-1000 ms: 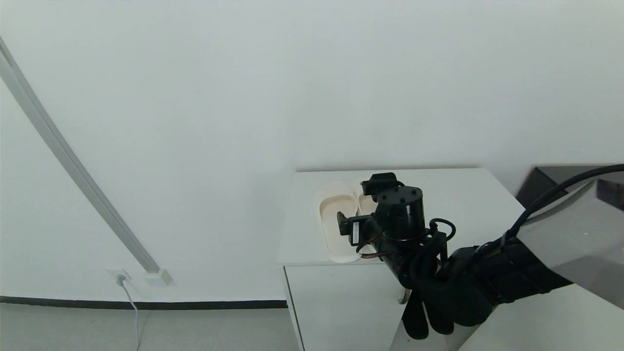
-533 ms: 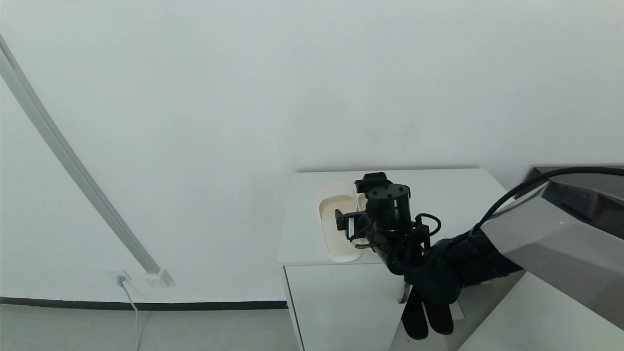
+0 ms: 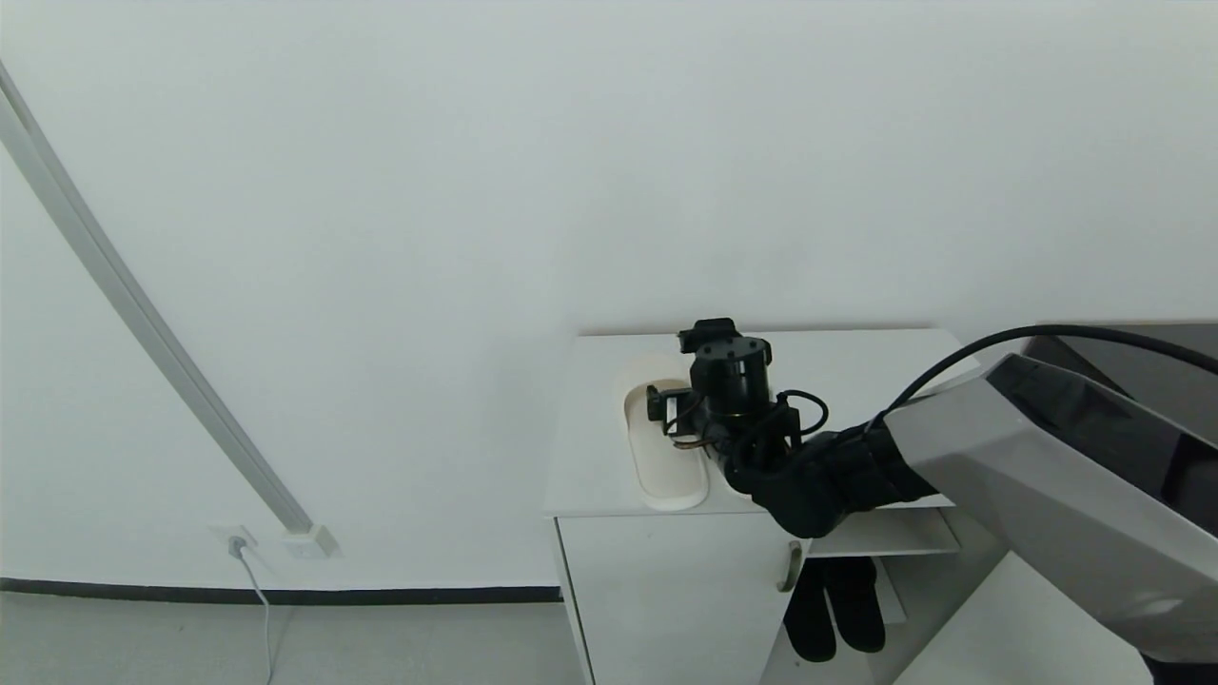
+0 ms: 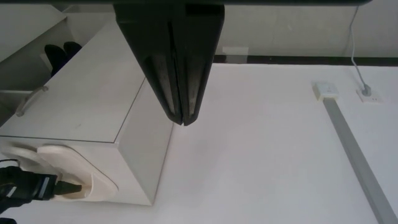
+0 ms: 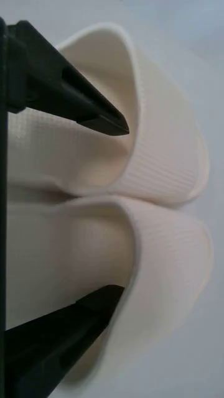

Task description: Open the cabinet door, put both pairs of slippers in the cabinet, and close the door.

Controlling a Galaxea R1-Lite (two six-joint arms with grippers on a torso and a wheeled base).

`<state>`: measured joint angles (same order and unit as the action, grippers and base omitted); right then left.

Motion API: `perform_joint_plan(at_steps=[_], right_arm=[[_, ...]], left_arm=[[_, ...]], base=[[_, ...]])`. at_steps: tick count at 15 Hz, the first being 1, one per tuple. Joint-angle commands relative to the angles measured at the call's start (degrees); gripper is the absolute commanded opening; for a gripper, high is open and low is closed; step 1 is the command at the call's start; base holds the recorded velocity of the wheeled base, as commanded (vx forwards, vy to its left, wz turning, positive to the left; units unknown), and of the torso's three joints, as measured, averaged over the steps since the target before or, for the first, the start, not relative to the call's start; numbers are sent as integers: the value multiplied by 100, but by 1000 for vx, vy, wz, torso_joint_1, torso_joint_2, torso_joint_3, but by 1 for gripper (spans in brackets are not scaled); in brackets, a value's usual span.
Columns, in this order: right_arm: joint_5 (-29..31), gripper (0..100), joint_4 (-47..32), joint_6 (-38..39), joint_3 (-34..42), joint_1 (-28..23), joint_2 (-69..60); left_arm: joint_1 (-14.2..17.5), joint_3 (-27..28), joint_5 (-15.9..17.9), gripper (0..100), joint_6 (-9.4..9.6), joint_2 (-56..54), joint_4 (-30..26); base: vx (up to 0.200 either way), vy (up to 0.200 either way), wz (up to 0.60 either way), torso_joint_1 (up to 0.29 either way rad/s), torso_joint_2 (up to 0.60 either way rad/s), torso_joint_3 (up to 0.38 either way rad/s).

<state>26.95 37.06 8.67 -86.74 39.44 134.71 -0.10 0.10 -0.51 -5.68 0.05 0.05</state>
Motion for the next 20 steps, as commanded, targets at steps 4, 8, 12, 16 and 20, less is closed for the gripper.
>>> perform_joint_plan(at_steps=[4,8,12,16,20], right_arm=[[3,0,-23,-5,-291,-6,249],[12,0,-15,-5,-300,3,214],[12,0,-23,-102,-124,29,-199],[-823,0,152,-577,904,47,-1333],[-2300,0,144,-744,2987,47,-3117]], left_arm=[[1,-1,-2,0,-3,4,-5],[1,-1,-2,0,-3,4,4],[1,-1,-2,0,-3,4,-5],[1,-1,7,0,32,4,4],[1,-1,7,0,41,4,4]], base=[[0,0,0,0,0,0],[0,0,0,0,0,0],[0,0,0,0,0,0],[0,0,0,0,0,0],[0,0,0,0,0,0]])
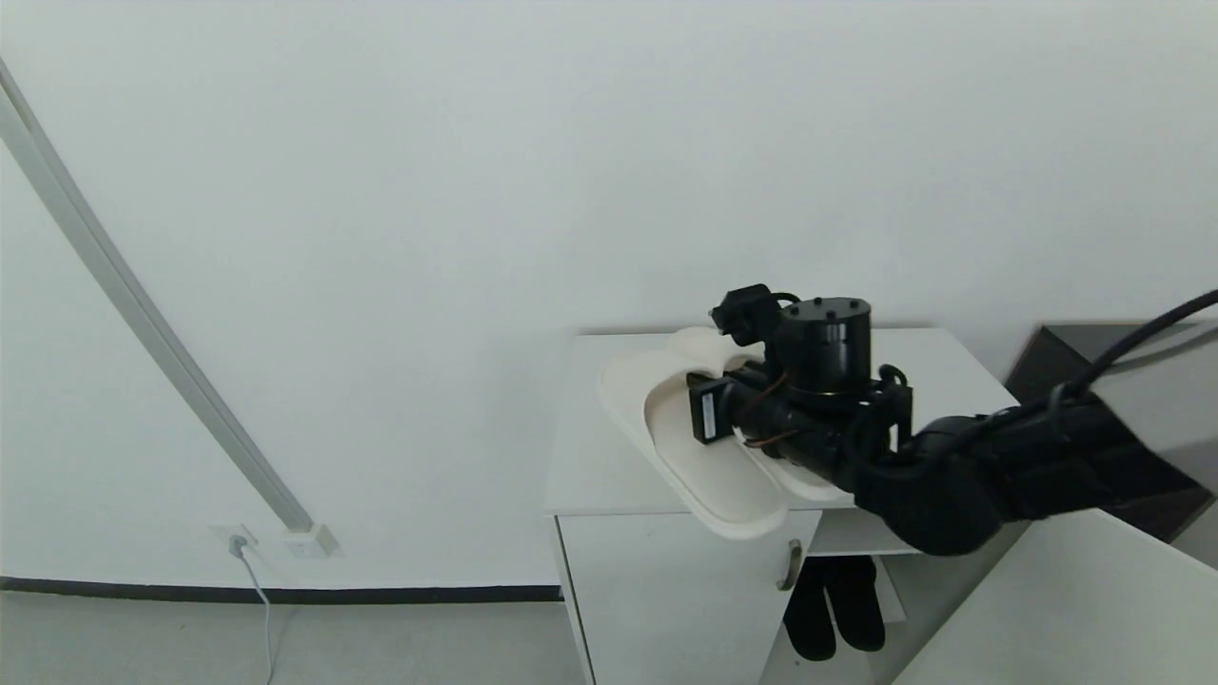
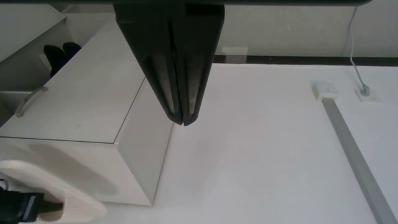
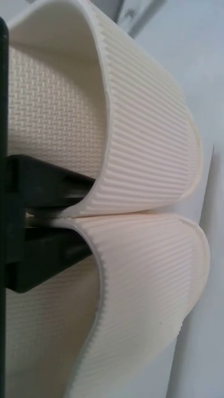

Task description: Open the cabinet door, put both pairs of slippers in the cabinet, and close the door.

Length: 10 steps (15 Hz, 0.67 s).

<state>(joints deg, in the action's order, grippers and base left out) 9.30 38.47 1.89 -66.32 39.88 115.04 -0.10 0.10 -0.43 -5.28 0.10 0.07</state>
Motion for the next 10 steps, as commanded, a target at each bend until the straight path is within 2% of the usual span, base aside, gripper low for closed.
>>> perform_joint_plan(at_steps=[1,4,10], right_arm=[[-596,0,2,-40,1473,47,-1476],[-570,0,29,-31,2184,310,-1871],[-552,0,20,-22,2290,425,-1898]], left_arm=[[1,-1,-1,0,1,-1,1],[1,-1,-1,0,-8,-1,1],[1,-1,-1,0,-26,-1,1]], base=[[0,0,0,0,0,0],[0,0,0,0,0,0],[0,0,0,0,0,0]])
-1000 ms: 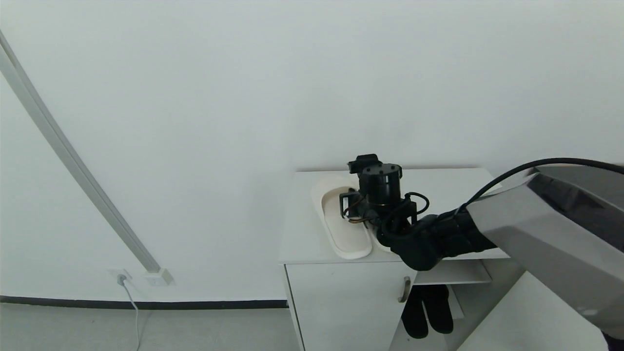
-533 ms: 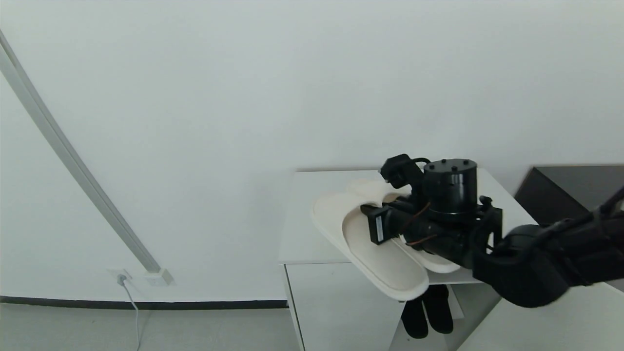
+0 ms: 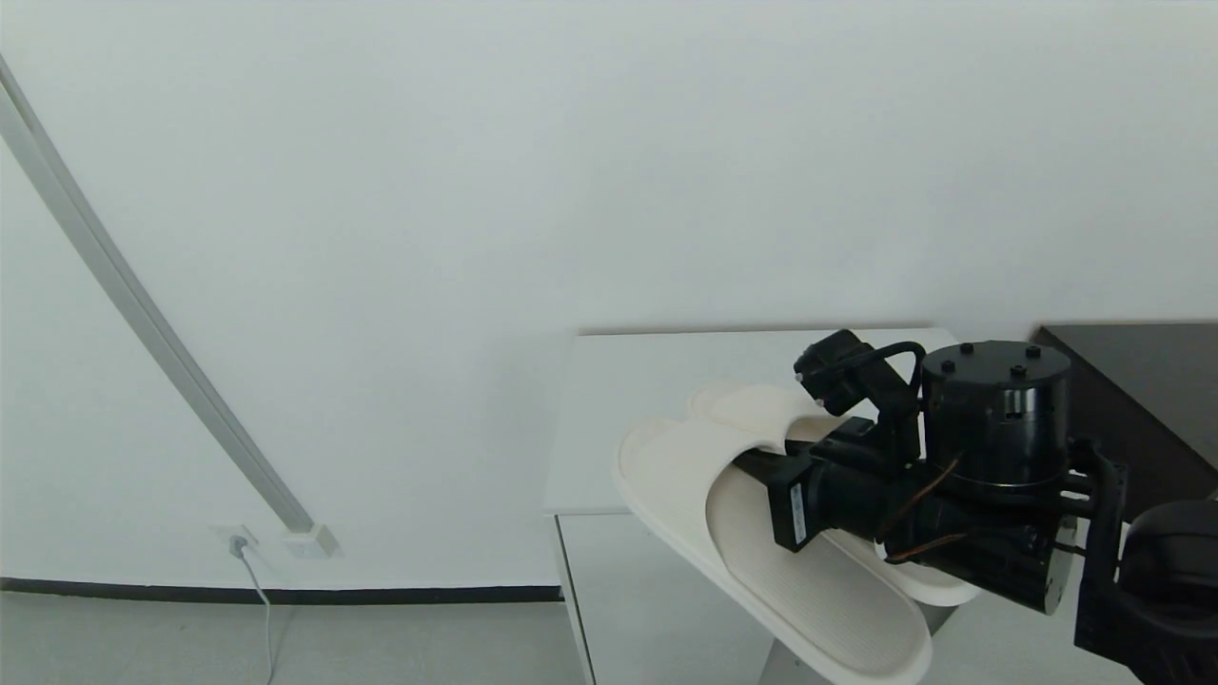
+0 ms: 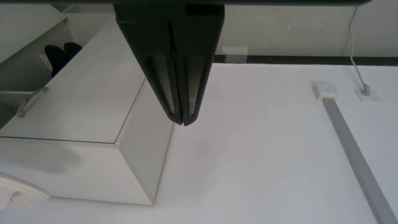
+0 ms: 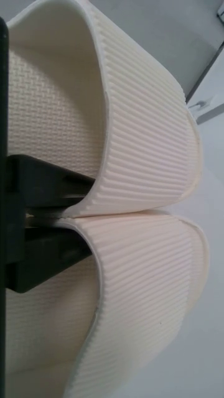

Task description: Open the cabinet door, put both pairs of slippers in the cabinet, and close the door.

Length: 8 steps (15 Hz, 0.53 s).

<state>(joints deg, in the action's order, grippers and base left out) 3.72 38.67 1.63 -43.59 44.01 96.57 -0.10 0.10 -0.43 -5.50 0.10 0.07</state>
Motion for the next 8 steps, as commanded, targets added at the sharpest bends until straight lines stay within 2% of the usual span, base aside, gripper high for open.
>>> perform_joint_plan(at_steps=[1,2,8], right_arm=[[-3,0,0,4,18,11,-42],[-3,0,9,4,53,20,-51],[-3,0,9,4,97,126,-7]], left_arm=[[1,-1,-1,0,-4,-1,1],[1,-1,-1,0,5,-1,1],[1,-1,-1,0,-13,-1,1]], base=[[0,0,0,0,0,0],[0,0,0,0,0,0],[-200,0,0,0,4,5]])
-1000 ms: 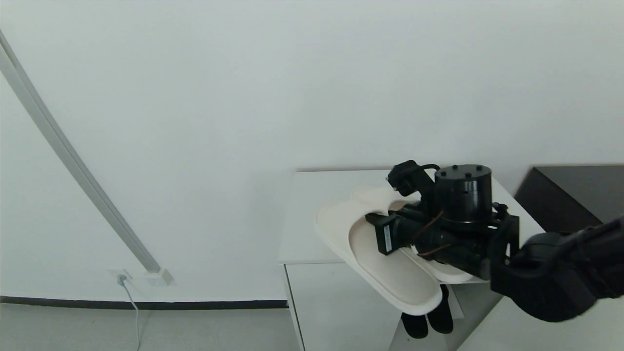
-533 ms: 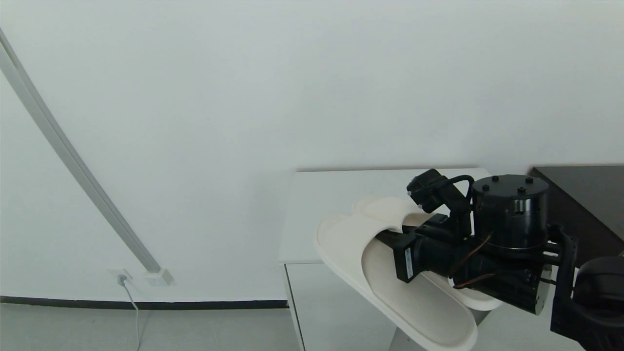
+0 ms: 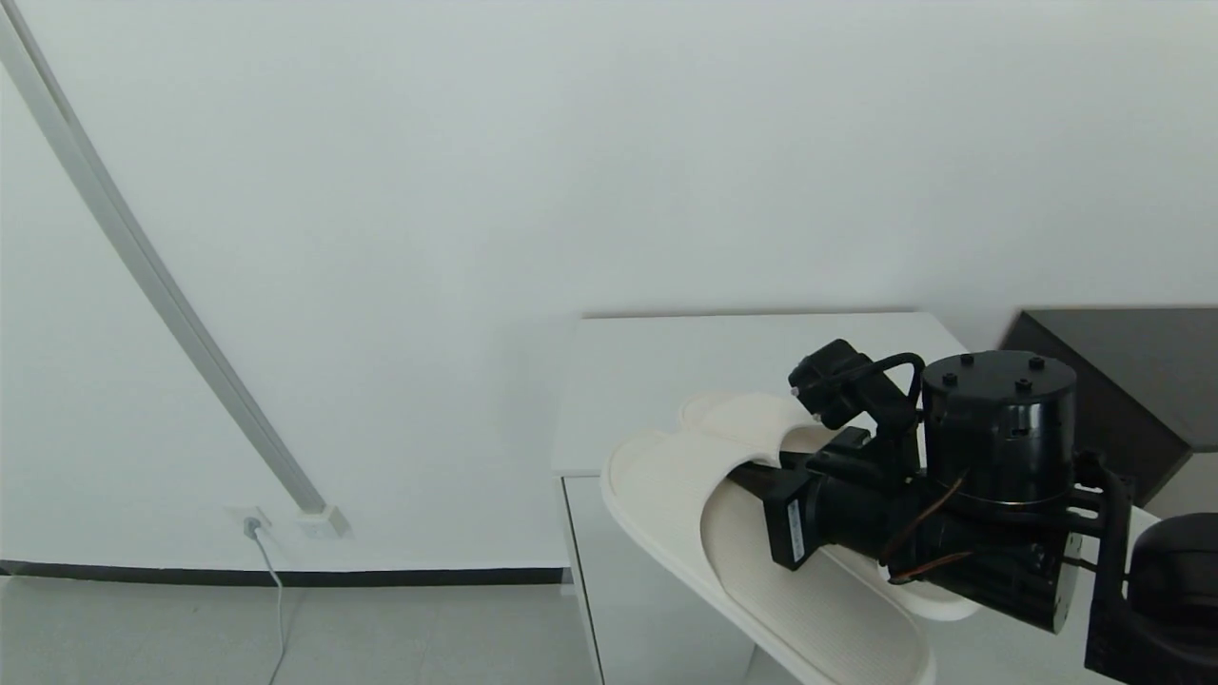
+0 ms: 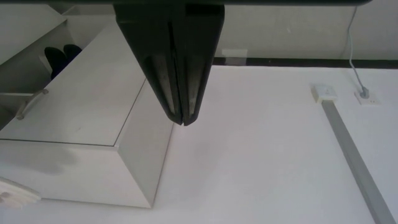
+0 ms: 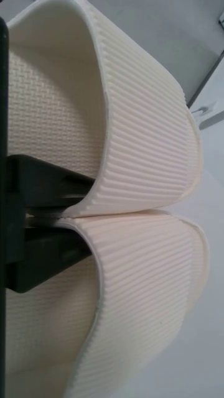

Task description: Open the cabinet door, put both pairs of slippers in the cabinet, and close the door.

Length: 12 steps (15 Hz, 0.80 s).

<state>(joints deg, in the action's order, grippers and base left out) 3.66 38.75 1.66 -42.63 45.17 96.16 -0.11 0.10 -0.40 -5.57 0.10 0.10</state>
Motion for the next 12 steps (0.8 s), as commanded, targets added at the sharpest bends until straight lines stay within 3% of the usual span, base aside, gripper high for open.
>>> perform_joint_plan(at_steps=[1,5,12], right_arm=[[3,0,1,1,0,19,34],[12,0,1,1,53,19,34],[12,0,1,-8,53,54,43]], left_arm=[[2,-1,-4,0,-5,-1,-1],[2,-1,-4,0,-5,-1,-10],[2,-1,-4,0,-14,-1,-1]], base=[[-200,0,0,-7,-2,7],[-200,0,0,0,2,4],[0,0,0,0,0,0]])
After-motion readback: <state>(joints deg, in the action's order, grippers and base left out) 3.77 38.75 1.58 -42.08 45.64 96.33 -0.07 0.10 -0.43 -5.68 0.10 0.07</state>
